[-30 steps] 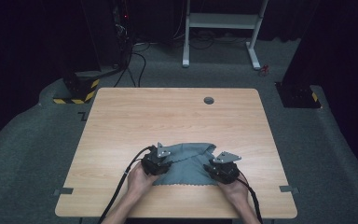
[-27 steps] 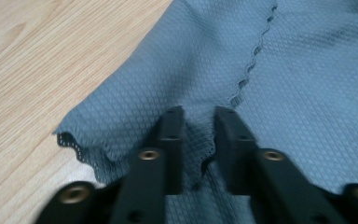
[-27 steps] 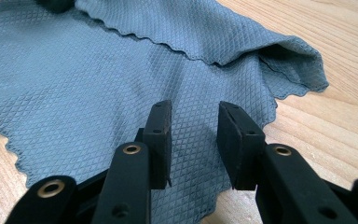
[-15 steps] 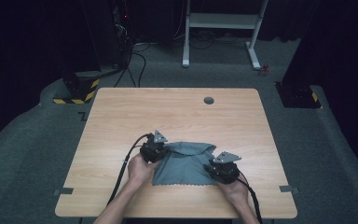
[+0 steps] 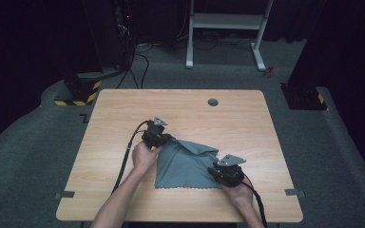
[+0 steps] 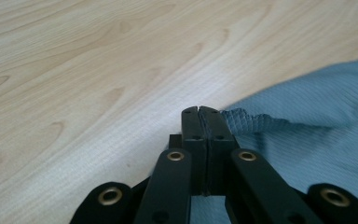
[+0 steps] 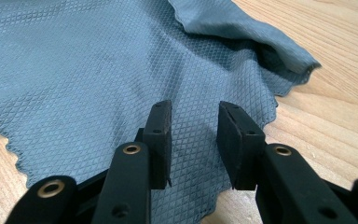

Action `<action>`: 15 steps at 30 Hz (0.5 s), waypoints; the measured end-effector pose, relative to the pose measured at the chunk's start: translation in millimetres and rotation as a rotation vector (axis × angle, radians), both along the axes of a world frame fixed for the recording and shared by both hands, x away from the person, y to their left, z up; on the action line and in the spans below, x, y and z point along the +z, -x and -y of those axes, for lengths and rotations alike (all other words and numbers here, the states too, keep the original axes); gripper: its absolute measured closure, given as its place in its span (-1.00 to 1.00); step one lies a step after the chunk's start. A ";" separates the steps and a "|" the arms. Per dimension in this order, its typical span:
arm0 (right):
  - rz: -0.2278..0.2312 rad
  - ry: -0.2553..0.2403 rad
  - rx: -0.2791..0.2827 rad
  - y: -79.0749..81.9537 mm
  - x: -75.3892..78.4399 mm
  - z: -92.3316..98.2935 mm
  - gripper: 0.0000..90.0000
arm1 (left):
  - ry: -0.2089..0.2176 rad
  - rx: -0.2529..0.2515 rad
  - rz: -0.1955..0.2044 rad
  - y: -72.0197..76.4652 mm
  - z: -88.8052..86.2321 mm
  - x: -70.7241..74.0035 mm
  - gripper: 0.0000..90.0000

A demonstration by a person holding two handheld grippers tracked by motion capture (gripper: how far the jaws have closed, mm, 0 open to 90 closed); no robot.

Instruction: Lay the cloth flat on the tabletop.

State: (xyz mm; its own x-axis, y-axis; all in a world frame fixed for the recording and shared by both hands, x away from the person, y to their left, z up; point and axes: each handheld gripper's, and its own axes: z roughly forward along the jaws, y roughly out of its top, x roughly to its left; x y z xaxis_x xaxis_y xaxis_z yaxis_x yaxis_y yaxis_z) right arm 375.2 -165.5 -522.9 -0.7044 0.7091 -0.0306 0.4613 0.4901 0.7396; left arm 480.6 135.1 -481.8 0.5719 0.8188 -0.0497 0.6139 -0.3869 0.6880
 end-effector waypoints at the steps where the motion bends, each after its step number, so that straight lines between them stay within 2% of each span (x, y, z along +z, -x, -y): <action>1: -0.001 0.000 -0.001 0.1 0.0 0.0 0.47 | -0.001 0.022 -0.013 -7.5 0.7 -3.5 0.98; 2: -0.001 -0.001 0.000 0.0 0.0 0.0 0.47 | -0.009 0.028 -0.008 -10.0 0.1 -5.0 0.98; 7: -0.001 0.000 -0.001 0.0 0.0 0.0 0.47 | -0.017 0.083 -0.033 -19.2 -4.8 -18.8 0.97; 9: -0.001 0.000 -0.001 0.0 0.0 0.0 0.47 | -0.030 0.091 -0.027 -19.8 -6.6 -19.8 0.86; 11: -0.001 0.000 0.000 0.0 0.0 0.0 0.47 | -0.038 0.085 -0.018 -17.6 -7.3 -17.2 0.70; 15: 0.000 0.000 0.000 0.0 0.0 0.0 0.47 | -0.045 0.050 0.023 -1.6 -7.5 -7.0 0.57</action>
